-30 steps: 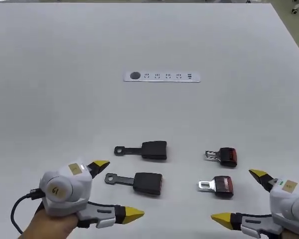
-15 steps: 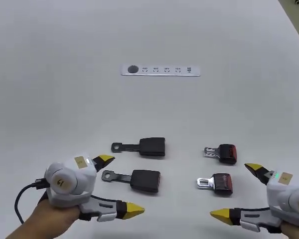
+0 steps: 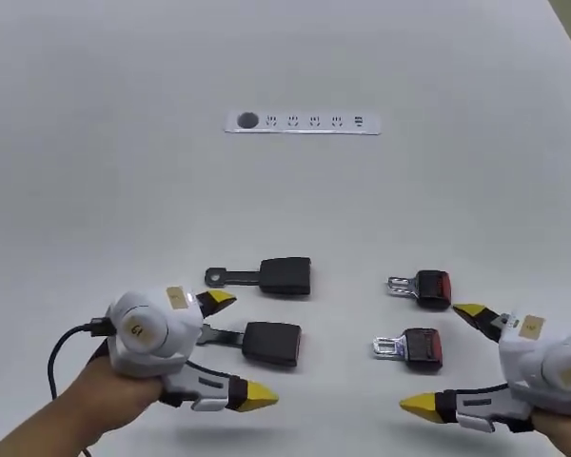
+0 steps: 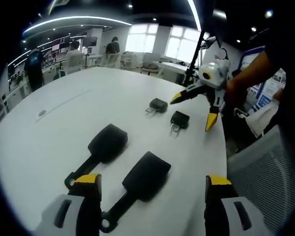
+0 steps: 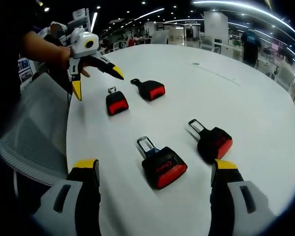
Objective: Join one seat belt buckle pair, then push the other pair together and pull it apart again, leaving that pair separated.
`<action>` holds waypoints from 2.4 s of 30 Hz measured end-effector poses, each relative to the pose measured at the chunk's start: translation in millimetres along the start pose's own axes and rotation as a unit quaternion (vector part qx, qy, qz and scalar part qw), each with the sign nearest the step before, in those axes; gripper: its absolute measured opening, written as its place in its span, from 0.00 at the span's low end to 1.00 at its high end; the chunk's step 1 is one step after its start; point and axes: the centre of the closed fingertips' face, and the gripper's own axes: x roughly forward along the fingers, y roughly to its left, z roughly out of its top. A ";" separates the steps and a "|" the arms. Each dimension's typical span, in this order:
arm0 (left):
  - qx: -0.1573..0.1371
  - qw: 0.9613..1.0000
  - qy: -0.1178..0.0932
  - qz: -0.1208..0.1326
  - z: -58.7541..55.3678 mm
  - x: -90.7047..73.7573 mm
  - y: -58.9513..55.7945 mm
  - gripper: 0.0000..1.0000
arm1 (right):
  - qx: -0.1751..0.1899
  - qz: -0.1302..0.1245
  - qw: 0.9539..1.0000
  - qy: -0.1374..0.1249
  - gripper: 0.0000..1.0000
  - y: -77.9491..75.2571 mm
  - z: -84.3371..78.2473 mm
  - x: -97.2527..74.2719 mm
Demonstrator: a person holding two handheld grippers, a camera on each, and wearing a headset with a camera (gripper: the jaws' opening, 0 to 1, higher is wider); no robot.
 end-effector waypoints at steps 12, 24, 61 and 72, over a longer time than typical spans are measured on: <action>0.032 0.999 0.024 -0.034 3.8 20.5 -3.6 0.80 | -0.013 0.044 0.999 0.024 0.86 -0.5 -8.5 10.3; 0.074 0.993 0.067 -0.061 -13.3 32.7 -5.1 0.69 | -0.049 0.084 0.993 0.067 0.72 3.4 -21.0 13.5; 0.158 0.982 0.065 -0.075 -25.6 35.6 13.4 0.34 | -0.131 0.115 0.983 0.058 0.32 -2.6 -16.6 11.7; 0.167 0.980 0.072 -0.079 -25.6 36.9 13.0 0.34 | -0.130 0.117 0.984 0.040 0.32 3.8 -8.1 24.3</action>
